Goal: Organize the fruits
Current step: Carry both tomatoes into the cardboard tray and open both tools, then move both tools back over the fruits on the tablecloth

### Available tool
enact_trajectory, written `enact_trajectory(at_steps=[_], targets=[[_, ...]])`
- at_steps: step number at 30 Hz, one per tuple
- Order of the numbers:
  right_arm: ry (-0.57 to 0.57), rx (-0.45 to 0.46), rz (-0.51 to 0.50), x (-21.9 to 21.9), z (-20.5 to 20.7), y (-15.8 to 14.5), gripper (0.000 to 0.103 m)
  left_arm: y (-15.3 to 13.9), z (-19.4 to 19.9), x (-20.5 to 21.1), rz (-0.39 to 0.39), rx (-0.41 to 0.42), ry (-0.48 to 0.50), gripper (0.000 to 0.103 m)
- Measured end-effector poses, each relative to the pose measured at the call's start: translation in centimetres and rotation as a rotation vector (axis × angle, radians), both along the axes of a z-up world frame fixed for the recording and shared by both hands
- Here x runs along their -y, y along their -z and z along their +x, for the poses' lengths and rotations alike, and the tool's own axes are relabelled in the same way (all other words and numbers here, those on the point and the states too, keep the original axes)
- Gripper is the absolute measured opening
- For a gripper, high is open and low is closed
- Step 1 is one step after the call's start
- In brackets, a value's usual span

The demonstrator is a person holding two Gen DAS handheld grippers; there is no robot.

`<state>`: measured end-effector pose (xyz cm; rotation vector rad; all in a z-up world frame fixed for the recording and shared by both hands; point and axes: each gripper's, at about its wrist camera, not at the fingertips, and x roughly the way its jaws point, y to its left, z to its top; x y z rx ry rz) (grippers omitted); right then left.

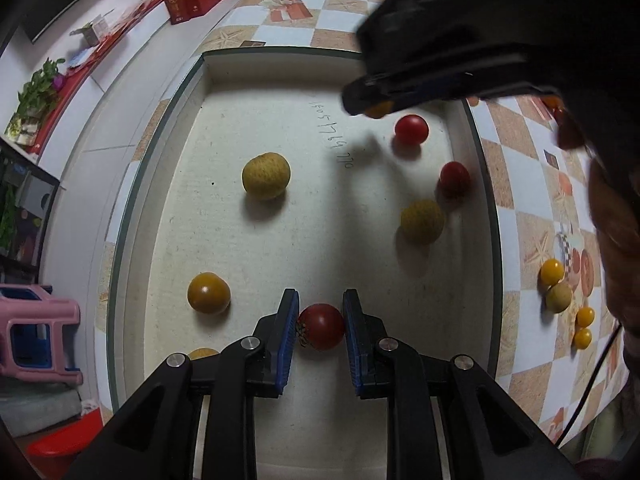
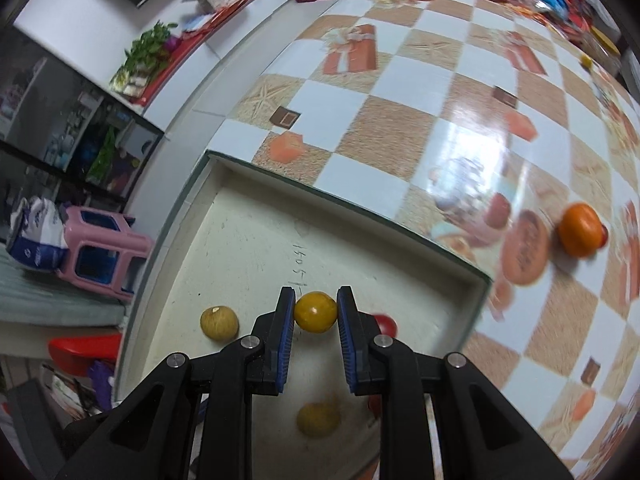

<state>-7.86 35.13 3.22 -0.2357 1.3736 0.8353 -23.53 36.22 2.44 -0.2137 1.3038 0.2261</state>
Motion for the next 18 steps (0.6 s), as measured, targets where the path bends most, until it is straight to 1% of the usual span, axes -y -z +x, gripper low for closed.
enact_trajectory(at_steps=[1, 2, 3, 4, 5, 6, 7, 8, 9, 10, 12, 14, 17, 18], targets=[[-0.007, 0.001, -0.007, -0.2, -0.1, 0.1, 0.024, 0.0, -0.1, 0.2, -0.001, 0.0, 0.011, 0.035], [-0.019, -0.001, -0.021, -0.5, -0.1, 0.5, 0.024, 0.1, 0.1, 0.3, -0.005, -0.001, 0.014, 0.062], [-0.026, -0.004, -0.029, -0.7, -0.1, 0.7, 0.025, 0.0, 0.1, 0.4, 0.002, 0.0, 0.009, 0.075], [-0.037, -0.009, -0.045, -1.0, -0.1, 1.1, 0.027, -0.2, -0.2, 0.4, 0.026, 0.019, 0.0, 0.084], [-0.043, -0.012, -0.05, -1.1, -0.2, 1.2, 0.03, -0.4, -0.3, 0.5, 0.035, 0.031, 0.001, 0.084], [-0.052, -0.007, -0.043, -1.2, -0.3, 1.2, 0.039, -0.4, -0.3, 0.6, 0.03, 0.031, 0.008, 0.084], [-0.061, -0.008, -0.041, -1.3, -0.4, 1.1, 0.045, -0.3, -0.3, 0.6, 0.028, 0.024, 0.009, 0.084], [-0.076, -0.01, -0.04, -1.6, -0.5, 1.1, 0.063, -0.1, -0.3, 0.6, 0.029, 0.017, 0.009, 0.084], [-0.081, -0.003, -0.044, -1.7, -0.6, 1.0, 0.079, -0.1, -0.3, 0.7, 0.028, 0.017, 0.012, 0.084], [-0.08, 0.011, -0.052, -2.0, -0.7, 0.9, 0.081, -0.1, -0.4, 0.8, 0.031, 0.018, 0.019, 0.084], [-0.064, 0.0, -0.018, -1.8, -0.5, 0.2, 0.081, -0.1, -0.4, 1.1, 0.038, 0.019, 0.024, 0.084], [-0.035, -0.011, 0.022, -1.0, -0.1, -0.6, 0.082, -0.2, -0.5, 1.1, 0.03, 0.021, 0.024, 0.084], [0.009, 0.001, 0.056, 0.9, 0.4, -2.0, 0.086, -0.2, -0.5, 1.0, 0.018, 0.022, 0.014, 0.084], [0.031, 0.005, 0.064, 2.0, 0.6, -2.5, 0.088, -0.3, -0.4, 1.0, 0.015, 0.018, 0.013, 0.084]])
